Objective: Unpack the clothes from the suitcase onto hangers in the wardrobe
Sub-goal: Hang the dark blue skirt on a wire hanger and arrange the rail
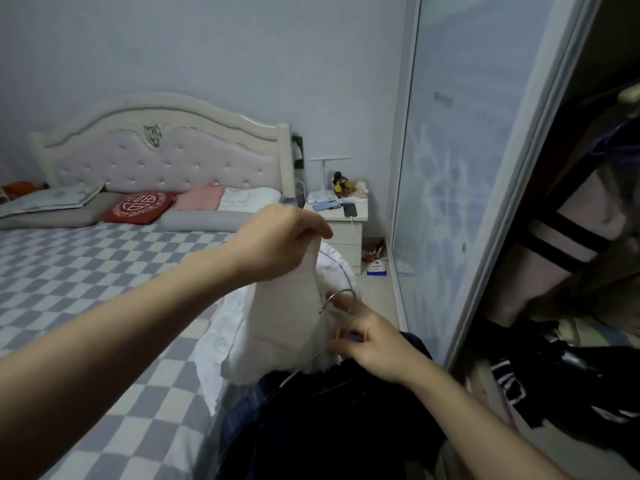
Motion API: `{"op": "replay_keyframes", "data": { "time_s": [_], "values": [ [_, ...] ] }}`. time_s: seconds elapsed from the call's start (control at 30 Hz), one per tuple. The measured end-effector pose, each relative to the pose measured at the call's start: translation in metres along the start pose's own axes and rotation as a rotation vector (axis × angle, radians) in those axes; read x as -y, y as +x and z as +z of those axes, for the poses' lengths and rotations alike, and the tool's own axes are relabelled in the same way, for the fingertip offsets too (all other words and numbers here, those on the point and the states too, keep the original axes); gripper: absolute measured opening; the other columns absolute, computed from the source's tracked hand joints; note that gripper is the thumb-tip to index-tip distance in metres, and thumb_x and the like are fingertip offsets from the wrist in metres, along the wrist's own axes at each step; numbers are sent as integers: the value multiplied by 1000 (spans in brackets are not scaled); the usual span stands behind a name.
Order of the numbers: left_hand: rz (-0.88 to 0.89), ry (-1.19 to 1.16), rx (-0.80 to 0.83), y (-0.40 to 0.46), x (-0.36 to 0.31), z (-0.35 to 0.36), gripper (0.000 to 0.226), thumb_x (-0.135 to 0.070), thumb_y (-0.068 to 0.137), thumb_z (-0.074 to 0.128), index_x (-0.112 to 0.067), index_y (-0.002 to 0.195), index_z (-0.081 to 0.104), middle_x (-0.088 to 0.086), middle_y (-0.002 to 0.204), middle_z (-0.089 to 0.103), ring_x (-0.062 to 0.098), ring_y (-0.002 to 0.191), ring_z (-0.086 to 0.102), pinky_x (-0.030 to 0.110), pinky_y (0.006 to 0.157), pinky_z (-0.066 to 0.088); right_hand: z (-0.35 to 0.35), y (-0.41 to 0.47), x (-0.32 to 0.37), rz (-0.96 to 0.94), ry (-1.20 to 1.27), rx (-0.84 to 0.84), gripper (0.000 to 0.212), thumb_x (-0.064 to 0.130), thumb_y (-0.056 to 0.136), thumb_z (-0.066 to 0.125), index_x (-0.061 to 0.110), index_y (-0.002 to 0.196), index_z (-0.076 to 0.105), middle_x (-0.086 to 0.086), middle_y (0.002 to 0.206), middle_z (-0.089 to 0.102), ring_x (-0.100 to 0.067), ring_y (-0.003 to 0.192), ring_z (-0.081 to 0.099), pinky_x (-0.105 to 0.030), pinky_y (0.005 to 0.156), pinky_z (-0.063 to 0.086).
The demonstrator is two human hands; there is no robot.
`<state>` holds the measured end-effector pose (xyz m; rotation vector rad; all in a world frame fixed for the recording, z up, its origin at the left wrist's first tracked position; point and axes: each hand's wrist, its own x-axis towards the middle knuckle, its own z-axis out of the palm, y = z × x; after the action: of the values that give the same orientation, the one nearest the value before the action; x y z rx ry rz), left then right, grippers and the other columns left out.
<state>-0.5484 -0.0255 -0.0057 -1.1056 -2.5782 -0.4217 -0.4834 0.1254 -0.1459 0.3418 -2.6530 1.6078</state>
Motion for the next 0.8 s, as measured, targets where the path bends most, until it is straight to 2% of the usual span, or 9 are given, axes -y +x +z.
{"op": "replay_keyframes", "data": {
  "time_s": [0.1,0.17,0.27,0.4,0.5,0.57,0.63,0.7,0.8],
  "values": [
    [51,-149,0,-4,4,-12,22,-8,91,55,-16,104,71,-3,104,71,8,96,64,13,81,43,5,11,-1,-55,20,-60,35,26,68,63,-6,81,67,3,135,43,-5,121,45,-24,101,39],
    [52,-344,16,-6,3,-20,23,-3,89,57,-16,102,71,-10,97,70,-7,90,61,4,80,43,10,19,2,-66,25,-52,36,26,69,62,-9,79,66,0,130,47,1,114,48,-17,96,38],
    [62,-498,74,-8,-3,-25,29,1,87,57,-24,98,66,-23,90,64,-18,85,59,0,79,40,20,30,14,-113,146,22,21,7,79,69,-13,82,65,6,108,52,16,91,51,-7,81,38],
    [-102,-605,-65,-13,12,-31,27,3,86,58,-22,94,64,-16,90,66,-15,81,60,4,79,42,28,48,30,-110,223,110,9,-1,82,65,-1,90,69,0,86,65,9,70,58,-11,71,46],
    [-343,-472,-316,-31,51,-39,20,-5,85,63,-20,97,62,-7,94,64,0,81,60,13,75,47,17,53,28,-150,188,57,5,-3,80,66,-8,78,68,-1,77,58,-1,73,57,-22,77,46],
    [-578,-600,-349,-51,72,-40,10,-10,86,62,-19,87,60,-4,85,64,10,74,58,16,63,49,2,55,29,-204,156,9,10,-3,80,65,-4,71,68,-3,82,55,1,76,55,-15,77,43],
    [-851,-1063,-243,-67,79,-40,18,-16,93,50,-14,79,61,1,70,64,15,66,58,21,57,50,-14,57,41,-277,129,29,23,2,80,66,18,64,69,6,84,57,7,80,54,-9,79,40],
    [-1022,-1407,-27,-82,81,-34,35,-15,93,39,-8,71,65,7,67,65,20,62,62,28,63,51,-27,59,58,-310,66,114,27,13,74,65,31,56,68,16,80,62,10,87,54,-6,83,37],
    [-1000,-1506,211,-96,87,-23,32,-5,84,30,-1,66,56,10,60,58,18,47,59,20,46,50,-42,57,76,-319,-101,285,23,18,72,64,32,54,66,22,75,64,10,96,51,-4,85,34]
  ]
}}
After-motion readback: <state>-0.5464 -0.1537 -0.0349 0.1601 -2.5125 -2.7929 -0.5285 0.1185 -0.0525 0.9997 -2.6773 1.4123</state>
